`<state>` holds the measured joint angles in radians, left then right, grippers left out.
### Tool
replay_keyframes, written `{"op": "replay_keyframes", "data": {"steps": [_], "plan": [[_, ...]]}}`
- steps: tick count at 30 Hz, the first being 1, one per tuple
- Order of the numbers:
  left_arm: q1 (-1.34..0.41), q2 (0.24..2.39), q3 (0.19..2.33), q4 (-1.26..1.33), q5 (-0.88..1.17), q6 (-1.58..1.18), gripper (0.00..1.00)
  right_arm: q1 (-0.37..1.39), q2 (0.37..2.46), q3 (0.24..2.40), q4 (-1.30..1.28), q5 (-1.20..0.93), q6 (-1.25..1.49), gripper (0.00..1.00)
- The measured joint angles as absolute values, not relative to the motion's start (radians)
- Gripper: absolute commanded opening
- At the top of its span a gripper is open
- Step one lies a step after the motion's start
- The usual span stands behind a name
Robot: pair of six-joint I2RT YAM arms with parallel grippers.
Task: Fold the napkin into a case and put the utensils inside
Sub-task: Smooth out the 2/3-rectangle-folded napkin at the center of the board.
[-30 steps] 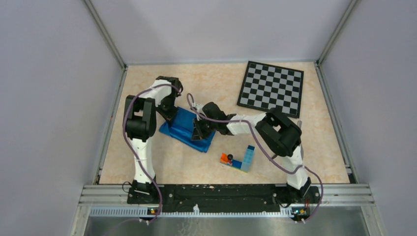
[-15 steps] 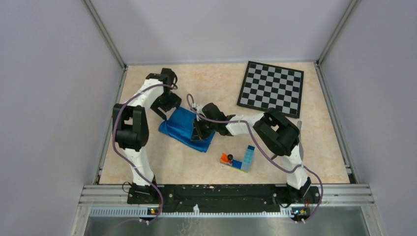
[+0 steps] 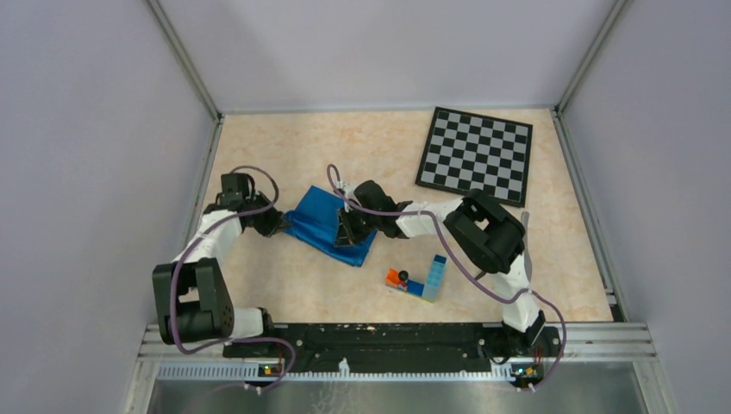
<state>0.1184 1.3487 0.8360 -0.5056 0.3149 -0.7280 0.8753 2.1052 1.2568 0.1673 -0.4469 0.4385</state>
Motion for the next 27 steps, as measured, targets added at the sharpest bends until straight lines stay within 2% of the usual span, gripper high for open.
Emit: {"op": "replay_keyframes", "data": {"steps": [9, 27], "plan": [[0.149, 1.385, 0.662, -0.161, 0.5, -0.673, 0.0, 0.875, 2.105, 1.257, 0.167, -0.447, 0.438, 0.0], [0.215, 1.67, 0.644, 0.186, 0.609, -0.7, 0.0, 0.875, 2.106, 1.265, 0.153, -0.456, 0.439, 0.0]]}}
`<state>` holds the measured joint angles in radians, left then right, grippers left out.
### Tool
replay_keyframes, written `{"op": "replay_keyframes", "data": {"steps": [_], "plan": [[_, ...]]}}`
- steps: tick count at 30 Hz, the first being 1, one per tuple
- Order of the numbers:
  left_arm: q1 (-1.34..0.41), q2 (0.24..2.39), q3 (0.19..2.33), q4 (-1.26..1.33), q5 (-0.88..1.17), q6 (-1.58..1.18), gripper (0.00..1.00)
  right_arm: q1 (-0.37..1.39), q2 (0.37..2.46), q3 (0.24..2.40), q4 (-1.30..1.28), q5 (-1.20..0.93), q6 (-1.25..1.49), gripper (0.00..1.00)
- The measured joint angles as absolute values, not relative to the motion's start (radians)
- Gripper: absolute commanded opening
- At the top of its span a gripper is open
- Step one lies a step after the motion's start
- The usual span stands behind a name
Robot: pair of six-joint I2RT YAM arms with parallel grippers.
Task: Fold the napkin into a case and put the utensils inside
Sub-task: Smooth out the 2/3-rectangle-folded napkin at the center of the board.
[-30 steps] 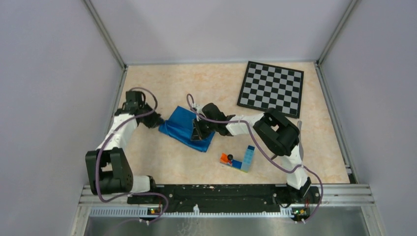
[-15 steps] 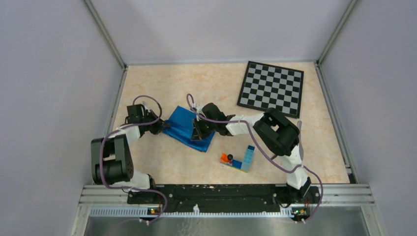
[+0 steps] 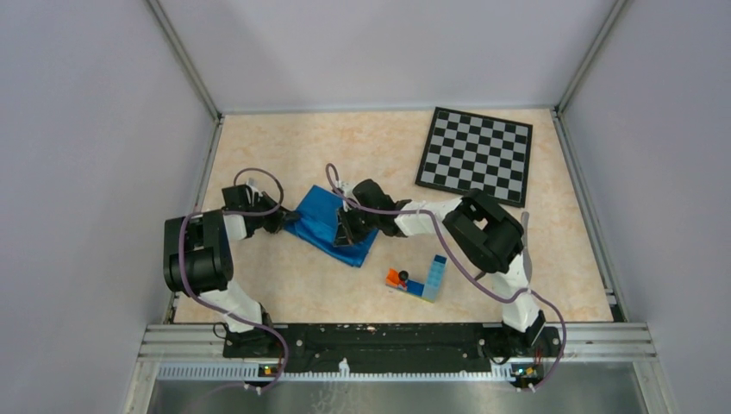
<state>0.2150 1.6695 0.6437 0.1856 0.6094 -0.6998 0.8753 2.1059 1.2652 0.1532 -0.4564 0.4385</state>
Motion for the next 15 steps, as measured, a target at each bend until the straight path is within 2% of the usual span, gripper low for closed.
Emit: {"op": "replay_keyframes", "data": {"steps": [7, 11, 15], "plan": [[0.22, 1.695, 0.653, 0.206, 0.635, -0.708, 0.0, 0.875, 2.178, 1.406, 0.108, -0.509, 0.471, 0.21], [0.221, 1.698, 0.664, 0.183, 0.635, -0.706, 0.0, 0.875, 2.266, 1.551, 0.115, -0.597, 0.501, 0.25], [0.222, 1.707, 0.686, 0.146, 0.635, -0.704, 0.0, 0.879, 2.353, 1.663, 0.119, -0.702, 0.51, 0.26]]}}
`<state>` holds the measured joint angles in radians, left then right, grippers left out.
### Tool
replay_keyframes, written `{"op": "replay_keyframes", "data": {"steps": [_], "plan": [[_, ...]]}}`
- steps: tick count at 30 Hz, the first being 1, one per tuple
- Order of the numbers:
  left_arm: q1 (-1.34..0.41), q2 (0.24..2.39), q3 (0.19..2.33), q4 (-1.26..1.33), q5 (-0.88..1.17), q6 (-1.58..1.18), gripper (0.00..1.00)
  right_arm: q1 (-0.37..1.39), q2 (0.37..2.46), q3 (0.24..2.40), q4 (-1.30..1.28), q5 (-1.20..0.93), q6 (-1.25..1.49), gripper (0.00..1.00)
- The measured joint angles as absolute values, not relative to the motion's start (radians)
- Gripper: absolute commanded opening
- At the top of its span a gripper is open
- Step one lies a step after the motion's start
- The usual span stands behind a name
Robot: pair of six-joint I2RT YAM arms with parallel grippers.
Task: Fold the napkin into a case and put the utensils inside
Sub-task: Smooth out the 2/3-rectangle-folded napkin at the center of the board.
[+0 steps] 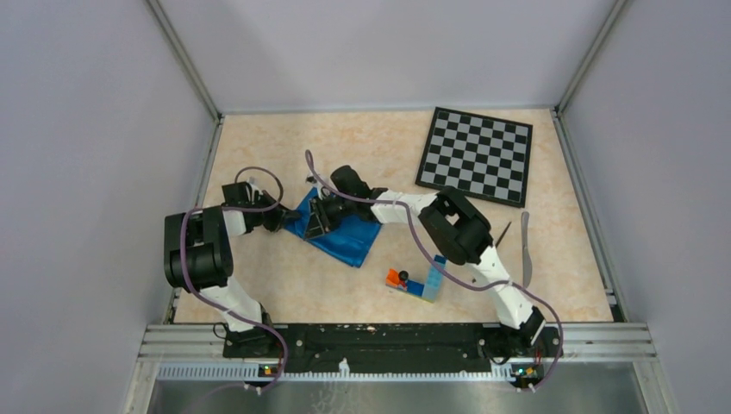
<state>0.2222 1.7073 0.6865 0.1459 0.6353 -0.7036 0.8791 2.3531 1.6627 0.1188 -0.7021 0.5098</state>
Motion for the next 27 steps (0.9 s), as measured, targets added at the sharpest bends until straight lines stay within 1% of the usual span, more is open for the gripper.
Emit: {"op": "replay_keyframes", "data": {"steps": [6, 11, 16, 20, 27], "plan": [[0.223, 1.717, 0.71, 0.107, 0.636, -0.703, 0.0, 0.901, 2.436, 1.757, 0.085, -0.799, 0.486, 0.24], [0.224, 1.724, 0.72, 0.094, 0.641, -0.703, 0.0, 0.91, 2.502, 1.859, 0.031, -0.818, 0.453, 0.21], [0.225, 1.729, 0.73, 0.081, 0.643, -0.698, 0.0, 0.902, 2.513, 1.86, 0.011, -0.831, 0.447, 0.2], [0.225, 1.747, 0.751, 0.067, 0.656, -0.686, 0.0, 0.887, 2.473, 1.745, 0.085, -0.886, 0.474, 0.2], [0.227, 1.77, 0.779, 0.043, 0.672, -0.674, 0.0, 0.854, 2.342, 1.449, 0.204, -0.982, 0.529, 0.19]]}}
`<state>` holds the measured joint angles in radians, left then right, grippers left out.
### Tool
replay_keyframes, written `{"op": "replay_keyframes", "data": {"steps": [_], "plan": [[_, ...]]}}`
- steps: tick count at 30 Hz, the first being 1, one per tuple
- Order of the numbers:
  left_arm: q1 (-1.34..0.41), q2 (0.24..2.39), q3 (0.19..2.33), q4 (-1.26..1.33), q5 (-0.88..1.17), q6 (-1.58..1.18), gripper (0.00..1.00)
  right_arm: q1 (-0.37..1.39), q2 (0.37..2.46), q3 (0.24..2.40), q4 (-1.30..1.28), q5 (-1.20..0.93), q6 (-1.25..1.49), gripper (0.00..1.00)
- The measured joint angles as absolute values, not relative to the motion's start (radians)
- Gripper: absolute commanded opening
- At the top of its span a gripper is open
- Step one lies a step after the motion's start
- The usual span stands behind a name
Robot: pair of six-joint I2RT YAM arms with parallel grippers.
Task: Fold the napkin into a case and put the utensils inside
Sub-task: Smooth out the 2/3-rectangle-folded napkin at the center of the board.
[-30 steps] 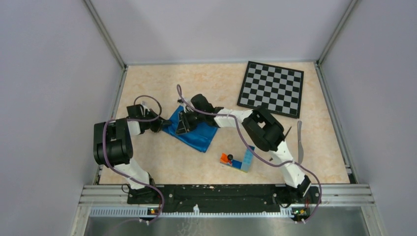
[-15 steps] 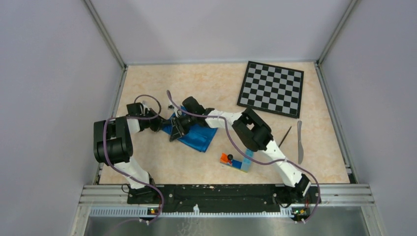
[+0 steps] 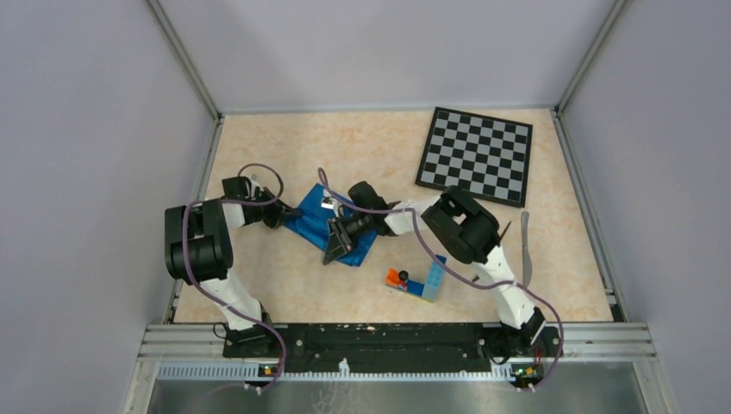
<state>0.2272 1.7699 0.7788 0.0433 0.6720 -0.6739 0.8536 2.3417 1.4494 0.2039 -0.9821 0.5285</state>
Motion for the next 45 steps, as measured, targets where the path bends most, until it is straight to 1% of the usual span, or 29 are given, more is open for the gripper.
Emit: {"op": "replay_keyframes", "data": {"steps": [10, 17, 20, 24, 27, 28, 32, 34, 39, 43, 45], "plan": [[0.217, 1.779, 0.788, -0.009, 0.714, -0.663, 0.0, 0.81, 2.206, 1.184, 0.343, -0.983, 0.503, 0.18], [0.215, 1.785, 0.792, -0.021, 0.731, -0.654, 0.01, 0.807, 2.185, 1.16, 0.342, -0.97, 0.491, 0.2], [0.215, 1.785, 0.793, -0.022, 0.735, -0.647, 0.11, 0.807, 2.186, 1.185, 0.298, -0.963, 0.51, 0.21], [0.212, 1.781, 0.825, -0.065, 0.732, -0.615, 0.34, 0.807, 2.186, 1.262, 0.214, -0.937, 0.547, 0.23], [0.2, 1.771, 0.884, -0.134, 0.727, -0.575, 0.49, 0.804, 2.177, 1.312, 0.186, -0.913, 0.571, 0.24], [0.198, 1.763, 0.9, -0.153, 0.73, -0.564, 0.52, 0.801, 2.163, 1.317, 0.174, -0.904, 0.58, 0.24], [0.194, 1.685, 0.947, -0.226, 0.755, -0.524, 0.59, 0.78, 2.099, 1.307, 0.14, -0.88, 0.596, 0.25], [0.194, 1.635, 0.949, -0.251, 0.771, -0.511, 0.57, 0.76, 2.058, 1.268, 0.14, -0.873, 0.598, 0.25], [0.194, 1.533, 0.908, -0.285, 0.767, -0.493, 0.24, 0.715, 2.032, 1.18, 0.156, -0.871, 0.614, 0.23], [0.194, 1.508, 0.805, -0.266, 0.756, -0.513, 0.14, 0.696, 2.032, 1.126, 0.168, -0.864, 0.638, 0.19], [0.194, 1.525, 0.746, -0.253, 0.745, -0.53, 0.12, 0.696, 2.033, 1.122, 0.178, -0.862, 0.641, 0.17]]}}
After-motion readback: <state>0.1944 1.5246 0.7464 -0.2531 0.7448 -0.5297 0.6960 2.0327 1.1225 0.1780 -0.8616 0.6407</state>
